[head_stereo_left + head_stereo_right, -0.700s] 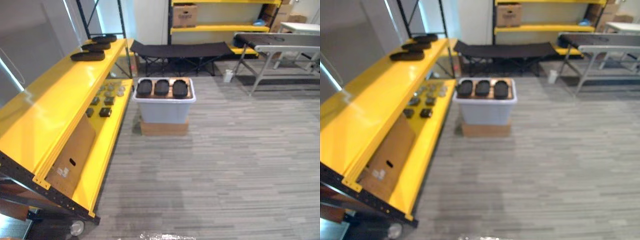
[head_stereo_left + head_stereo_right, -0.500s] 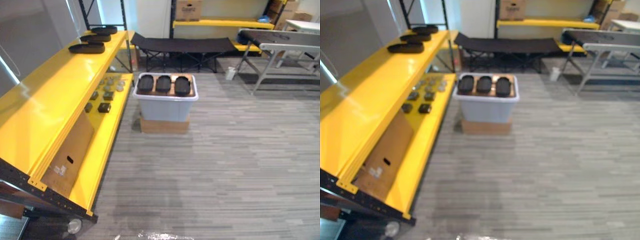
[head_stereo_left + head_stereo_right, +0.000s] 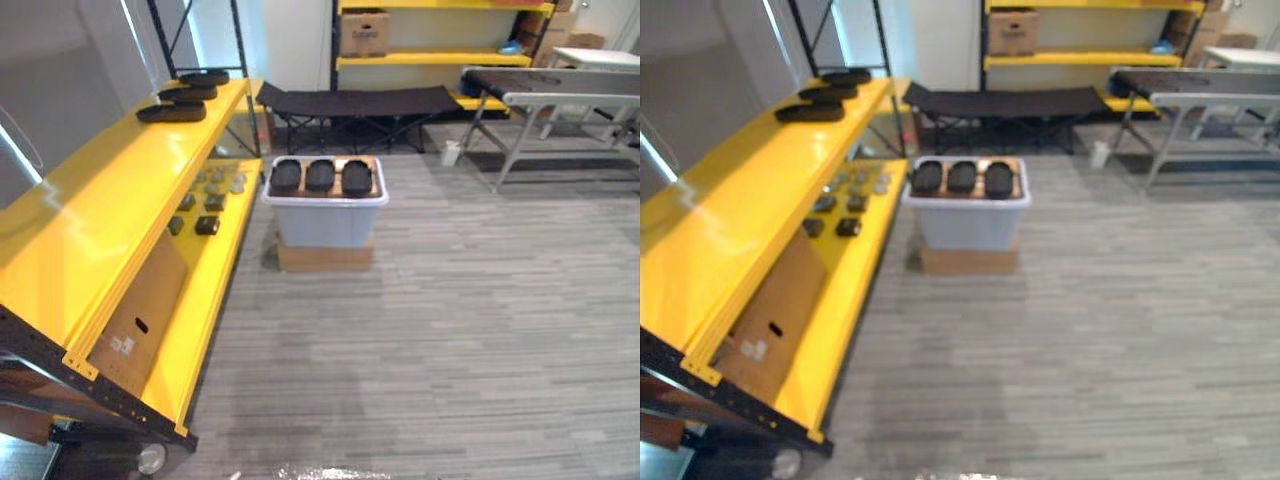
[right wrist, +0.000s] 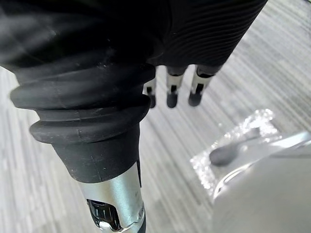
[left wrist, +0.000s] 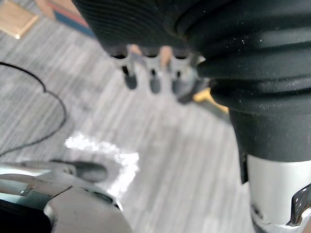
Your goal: Walk over and take plastic housings, then place them on the shelf
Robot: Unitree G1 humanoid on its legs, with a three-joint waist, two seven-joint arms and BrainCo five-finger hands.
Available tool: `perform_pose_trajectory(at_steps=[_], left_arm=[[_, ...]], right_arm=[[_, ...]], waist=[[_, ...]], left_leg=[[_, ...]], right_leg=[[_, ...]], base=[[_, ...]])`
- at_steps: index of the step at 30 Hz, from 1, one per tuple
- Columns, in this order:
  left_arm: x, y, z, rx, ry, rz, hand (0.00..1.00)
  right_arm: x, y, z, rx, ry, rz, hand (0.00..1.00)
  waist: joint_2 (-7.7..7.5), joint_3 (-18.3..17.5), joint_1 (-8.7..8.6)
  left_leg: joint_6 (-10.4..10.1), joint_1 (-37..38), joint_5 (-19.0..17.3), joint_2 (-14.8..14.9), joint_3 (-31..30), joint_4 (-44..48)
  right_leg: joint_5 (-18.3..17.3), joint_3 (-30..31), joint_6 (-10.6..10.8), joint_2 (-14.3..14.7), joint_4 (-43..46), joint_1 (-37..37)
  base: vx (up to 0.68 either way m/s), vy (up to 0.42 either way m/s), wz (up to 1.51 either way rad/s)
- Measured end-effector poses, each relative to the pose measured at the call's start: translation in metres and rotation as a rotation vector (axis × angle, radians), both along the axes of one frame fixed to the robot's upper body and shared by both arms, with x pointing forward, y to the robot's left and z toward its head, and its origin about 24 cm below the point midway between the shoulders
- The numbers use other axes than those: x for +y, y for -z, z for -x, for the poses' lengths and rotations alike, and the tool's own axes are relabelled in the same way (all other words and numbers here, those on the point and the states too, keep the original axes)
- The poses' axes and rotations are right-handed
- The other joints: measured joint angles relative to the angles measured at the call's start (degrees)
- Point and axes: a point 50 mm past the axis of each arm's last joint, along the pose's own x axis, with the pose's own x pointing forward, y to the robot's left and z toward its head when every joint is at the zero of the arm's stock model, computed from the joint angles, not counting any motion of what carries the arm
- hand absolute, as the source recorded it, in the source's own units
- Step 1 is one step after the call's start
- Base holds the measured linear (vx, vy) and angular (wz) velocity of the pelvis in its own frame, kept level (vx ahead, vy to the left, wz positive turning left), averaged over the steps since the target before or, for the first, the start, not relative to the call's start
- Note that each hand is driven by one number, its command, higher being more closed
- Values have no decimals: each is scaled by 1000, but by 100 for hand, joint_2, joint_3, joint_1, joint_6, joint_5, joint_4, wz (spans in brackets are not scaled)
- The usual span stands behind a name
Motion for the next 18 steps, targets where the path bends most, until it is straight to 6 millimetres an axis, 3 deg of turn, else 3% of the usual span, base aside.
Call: perform_pose_trajectory(at_steps=[10,18], left_arm=[[2,0,0,2,12,-5,0],[7,-1,-7,-8,21,-17,0]], right_arm=[[1,1,4,16,-16,-3,0],[3,0,-10,-12,-45,-4,0]], waist=[[-42,5,3],[-123,109,4]], left_leg=[[49,-93,11,-19,-1,1],[14,-120,-12,0,130,1]], right_leg=[[120,-16,39,11,-143,-25],[117,13,33,42,-275,-16]], base=[[33,-4,0],[11,-37,-4]])
